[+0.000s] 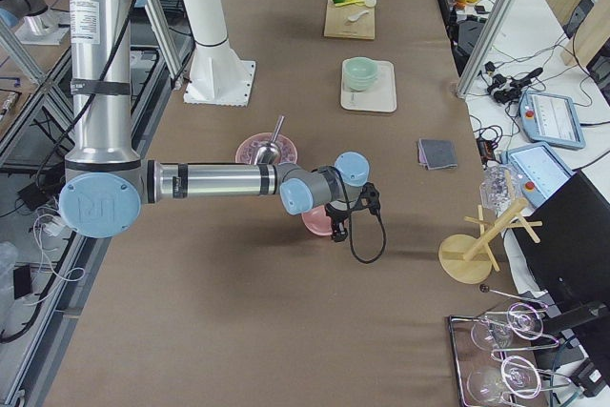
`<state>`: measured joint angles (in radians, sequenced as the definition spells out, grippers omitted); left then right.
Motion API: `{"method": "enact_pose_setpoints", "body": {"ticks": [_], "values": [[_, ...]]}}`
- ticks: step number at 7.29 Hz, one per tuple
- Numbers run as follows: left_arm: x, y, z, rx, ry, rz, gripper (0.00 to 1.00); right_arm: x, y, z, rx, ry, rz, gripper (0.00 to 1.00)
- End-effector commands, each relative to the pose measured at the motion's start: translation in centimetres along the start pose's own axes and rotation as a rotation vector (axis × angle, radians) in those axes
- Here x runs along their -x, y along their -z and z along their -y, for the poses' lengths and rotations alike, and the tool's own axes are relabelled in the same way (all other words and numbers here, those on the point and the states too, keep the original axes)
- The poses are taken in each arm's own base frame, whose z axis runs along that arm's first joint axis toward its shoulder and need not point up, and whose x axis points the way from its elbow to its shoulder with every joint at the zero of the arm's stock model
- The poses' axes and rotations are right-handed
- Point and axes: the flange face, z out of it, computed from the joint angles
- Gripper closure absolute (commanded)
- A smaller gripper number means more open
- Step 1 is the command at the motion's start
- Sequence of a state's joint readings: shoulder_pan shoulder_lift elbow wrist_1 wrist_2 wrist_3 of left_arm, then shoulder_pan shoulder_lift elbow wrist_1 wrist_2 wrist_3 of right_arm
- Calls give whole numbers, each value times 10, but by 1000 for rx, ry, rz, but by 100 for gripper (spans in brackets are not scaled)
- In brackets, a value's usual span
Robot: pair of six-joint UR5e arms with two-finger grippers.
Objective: Stack pink bowl on green and place spoon
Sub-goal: 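Lower the right gripper onto the rim of the pink bowl and grasp it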
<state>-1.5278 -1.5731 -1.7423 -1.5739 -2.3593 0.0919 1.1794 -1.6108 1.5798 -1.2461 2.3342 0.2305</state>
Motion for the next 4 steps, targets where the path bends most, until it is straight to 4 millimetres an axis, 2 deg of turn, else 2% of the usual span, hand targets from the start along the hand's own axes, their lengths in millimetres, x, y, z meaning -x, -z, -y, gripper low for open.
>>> {"method": "enact_pose_setpoints", "body": {"ticks": [1, 2, 3, 4], "values": [[-3, 3, 2, -6, 7, 1, 2, -7, -13, -7, 15, -5, -18, 43], [-13, 13, 5, -26, 58, 0, 2, -8, -14, -8, 14, -5, -19, 77], [-13, 13, 4, -27, 76, 0, 2, -12, -17, -11, 21, -4, -21, 100], [-12, 13, 4, -27, 79, 0, 2, -13, -18, -12, 22, -3, -20, 100]]}}
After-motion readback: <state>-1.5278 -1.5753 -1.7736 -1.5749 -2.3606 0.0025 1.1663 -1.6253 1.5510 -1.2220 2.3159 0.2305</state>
